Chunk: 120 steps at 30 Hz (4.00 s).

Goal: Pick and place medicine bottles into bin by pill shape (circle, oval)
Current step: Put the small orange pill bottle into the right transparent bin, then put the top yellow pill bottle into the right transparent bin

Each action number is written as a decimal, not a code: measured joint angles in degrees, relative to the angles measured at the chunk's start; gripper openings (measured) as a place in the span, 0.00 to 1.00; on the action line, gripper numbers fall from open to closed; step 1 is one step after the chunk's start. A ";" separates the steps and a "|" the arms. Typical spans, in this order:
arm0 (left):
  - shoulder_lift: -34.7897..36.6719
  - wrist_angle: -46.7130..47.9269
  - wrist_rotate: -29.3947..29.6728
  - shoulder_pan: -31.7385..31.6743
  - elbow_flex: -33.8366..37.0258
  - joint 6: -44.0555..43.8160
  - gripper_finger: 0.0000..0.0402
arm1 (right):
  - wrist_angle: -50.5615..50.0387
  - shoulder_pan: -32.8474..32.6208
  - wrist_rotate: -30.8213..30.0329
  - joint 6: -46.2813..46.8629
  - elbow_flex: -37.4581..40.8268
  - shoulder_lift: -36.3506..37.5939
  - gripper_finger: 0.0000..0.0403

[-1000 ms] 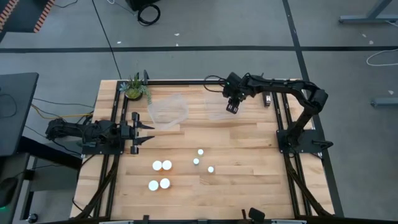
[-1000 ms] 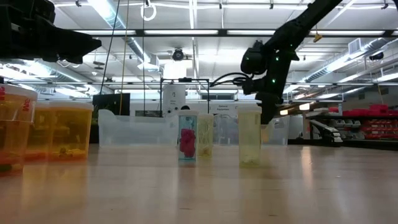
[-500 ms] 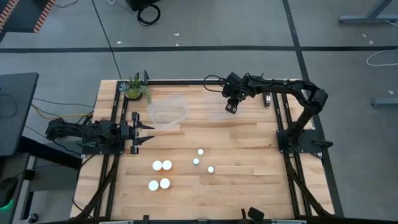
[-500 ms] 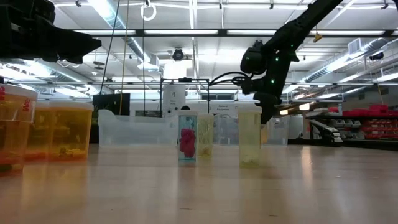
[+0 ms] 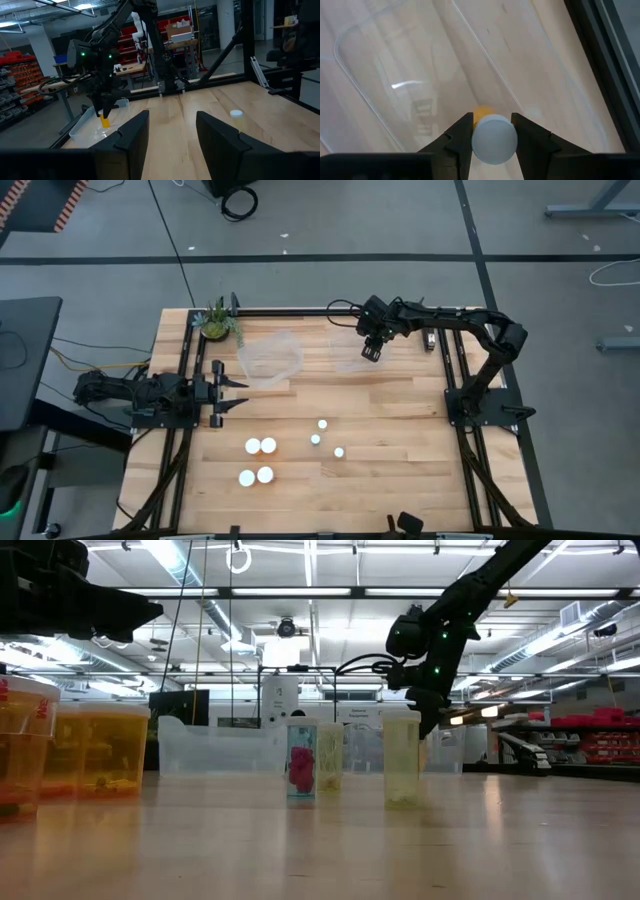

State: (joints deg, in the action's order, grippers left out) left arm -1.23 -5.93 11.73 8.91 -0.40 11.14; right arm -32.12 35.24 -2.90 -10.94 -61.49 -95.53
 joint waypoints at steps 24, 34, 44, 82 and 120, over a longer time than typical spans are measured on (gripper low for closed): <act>0.00 0.00 0.02 0.00 0.01 0.00 0.43 | 0.60 -1.09 2.55 2.31 0.02 0.00 0.33; 0.00 0.00 0.01 0.00 0.00 0.00 0.43 | 0.61 -1.16 0.15 2.03 0.04 0.00 0.33; 0.00 0.00 0.00 0.00 0.02 0.02 0.43 | 0.88 -0.68 1.24 2.23 0.04 0.00 0.33; 0.00 0.00 0.00 -0.02 0.00 0.00 0.43 | 2.19 0.72 1.22 0.82 1.63 -0.13 0.33; 0.00 0.02 0.00 0.00 0.00 0.00 0.43 | -2.44 0.28 1.35 0.42 -5.05 -0.13 0.68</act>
State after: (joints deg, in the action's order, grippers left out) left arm -1.23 -5.91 11.73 8.90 -0.40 11.14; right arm -34.56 35.52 -1.54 -10.52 -66.54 -95.66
